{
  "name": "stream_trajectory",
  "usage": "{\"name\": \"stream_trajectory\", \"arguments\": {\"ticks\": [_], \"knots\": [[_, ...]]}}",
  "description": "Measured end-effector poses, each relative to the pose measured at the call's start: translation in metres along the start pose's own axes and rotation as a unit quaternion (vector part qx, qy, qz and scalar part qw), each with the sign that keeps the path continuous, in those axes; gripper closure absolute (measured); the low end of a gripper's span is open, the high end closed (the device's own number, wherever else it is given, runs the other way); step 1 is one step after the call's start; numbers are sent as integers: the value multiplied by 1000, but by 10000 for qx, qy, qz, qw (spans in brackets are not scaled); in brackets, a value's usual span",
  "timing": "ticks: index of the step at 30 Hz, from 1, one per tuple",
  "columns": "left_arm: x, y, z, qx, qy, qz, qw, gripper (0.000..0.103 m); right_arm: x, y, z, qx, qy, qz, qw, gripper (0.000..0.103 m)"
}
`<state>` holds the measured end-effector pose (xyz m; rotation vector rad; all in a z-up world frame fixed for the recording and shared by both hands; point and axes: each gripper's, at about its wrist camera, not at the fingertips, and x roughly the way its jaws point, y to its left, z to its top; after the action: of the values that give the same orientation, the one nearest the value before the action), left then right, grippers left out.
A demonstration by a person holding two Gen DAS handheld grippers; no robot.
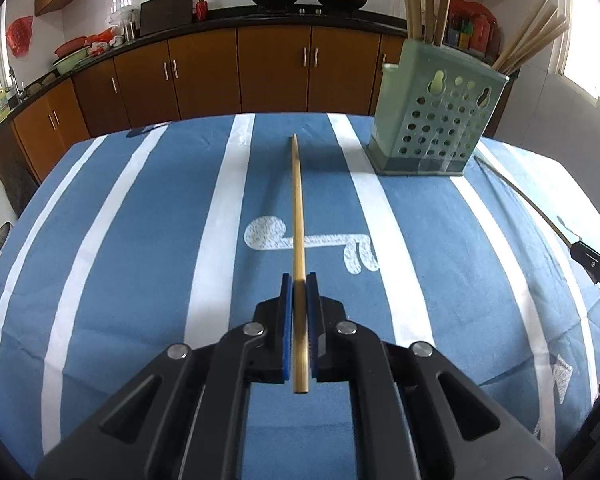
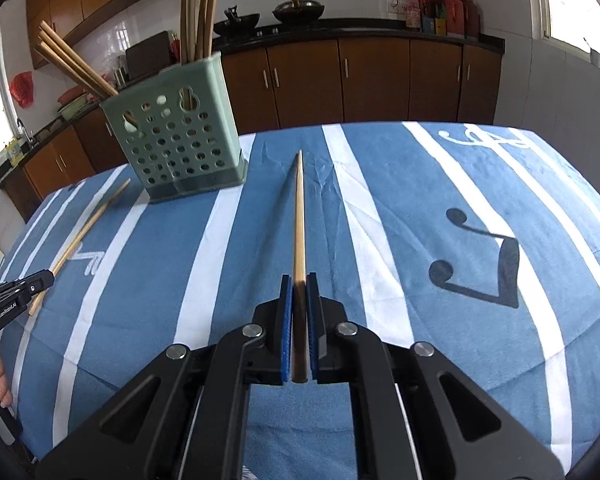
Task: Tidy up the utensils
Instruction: 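Lift the right gripper's chopstick upright while the left gripper lifts its chopstick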
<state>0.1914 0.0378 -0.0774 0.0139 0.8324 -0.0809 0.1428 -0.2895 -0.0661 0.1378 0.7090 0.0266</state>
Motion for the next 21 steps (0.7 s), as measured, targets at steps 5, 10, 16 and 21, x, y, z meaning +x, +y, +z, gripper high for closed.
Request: {"name": "stream_trajectory", "arguments": {"ticks": [5, 10, 16, 21], "knots": [[-33, 2, 19, -78, -489, -71, 9987, 96, -25, -8, 22, 146, -530, 65, 9985, 96], [-65, 1, 37, -133, -985, -178, 9949, 96, -44, -11, 39, 225, -945, 99, 9952, 96], [-93, -1, 52, -177, -1392, -285, 9897, 96, -56, -14, 49, 265, -1222, 150, 9920, 96], [-103, -4, 60, -182, -1568, -309, 9870, 96, -58, -13, 53, 297, -1296, 197, 9909, 96]]}}
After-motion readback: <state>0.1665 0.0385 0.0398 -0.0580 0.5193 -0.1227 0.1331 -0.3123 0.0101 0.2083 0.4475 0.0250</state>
